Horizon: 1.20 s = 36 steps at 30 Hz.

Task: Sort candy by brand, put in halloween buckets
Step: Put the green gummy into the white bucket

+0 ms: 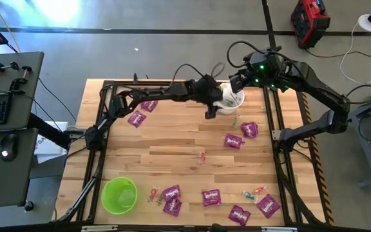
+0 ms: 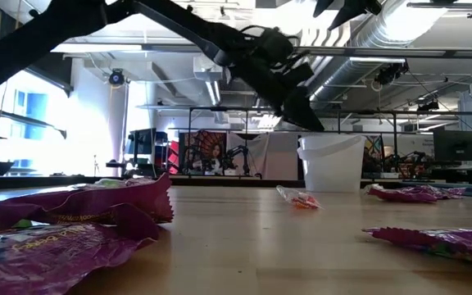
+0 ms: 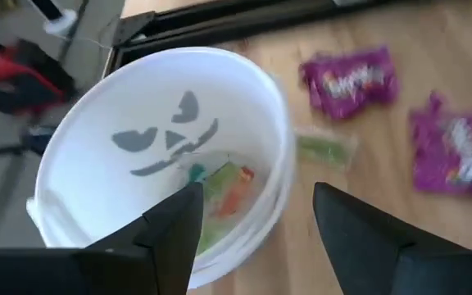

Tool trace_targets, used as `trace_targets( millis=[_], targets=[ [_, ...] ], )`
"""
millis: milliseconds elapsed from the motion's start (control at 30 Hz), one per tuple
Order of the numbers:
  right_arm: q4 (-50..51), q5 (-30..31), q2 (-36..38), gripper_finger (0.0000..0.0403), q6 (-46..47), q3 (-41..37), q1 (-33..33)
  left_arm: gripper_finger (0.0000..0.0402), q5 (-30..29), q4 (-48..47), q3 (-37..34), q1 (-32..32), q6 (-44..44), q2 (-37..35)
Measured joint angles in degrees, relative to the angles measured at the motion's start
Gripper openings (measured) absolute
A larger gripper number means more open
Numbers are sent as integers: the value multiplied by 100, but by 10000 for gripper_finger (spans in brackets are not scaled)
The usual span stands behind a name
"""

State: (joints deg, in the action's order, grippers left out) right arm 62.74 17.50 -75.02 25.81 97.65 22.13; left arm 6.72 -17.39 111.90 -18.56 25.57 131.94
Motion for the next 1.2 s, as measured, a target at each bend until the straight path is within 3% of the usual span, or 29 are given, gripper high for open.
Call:
trace_targets(
  millis=[167,367,500,667,800,900,1067,1200],
  targets=[
    [286,366,0,247,482,0,0,219,-1018,123,-1,235,522,-96],
    [1221,778,0,247,726,0,76,218,-1349,-619,-2,73,618,-856],
    [1837,617,-26,247,975,-254,181,218,-415,-1839,-3,-498,-790,-1522],
    [1539,95,64,247,1141,-1763,219,218,1226,-2537,-729,-1216,-2224,-2272],
    [759,-690,250,247,1555,-3164,139,218,1743,-1993,-1716,-1211,-2714,-3169],
    [166,-784,433,247,2120,-4067,-24,218,1760,-1005,-2561,-986,-3134,-3923],
    [-1330,-1130,424,247,2474,-5156,1,218,931,1076,-3951,-442,-4056,-4973],
    [-2118,-1164,94,247,2486,-5532,11,218,275,1897,-4601,-122,-4419,-5426]
  ],
)
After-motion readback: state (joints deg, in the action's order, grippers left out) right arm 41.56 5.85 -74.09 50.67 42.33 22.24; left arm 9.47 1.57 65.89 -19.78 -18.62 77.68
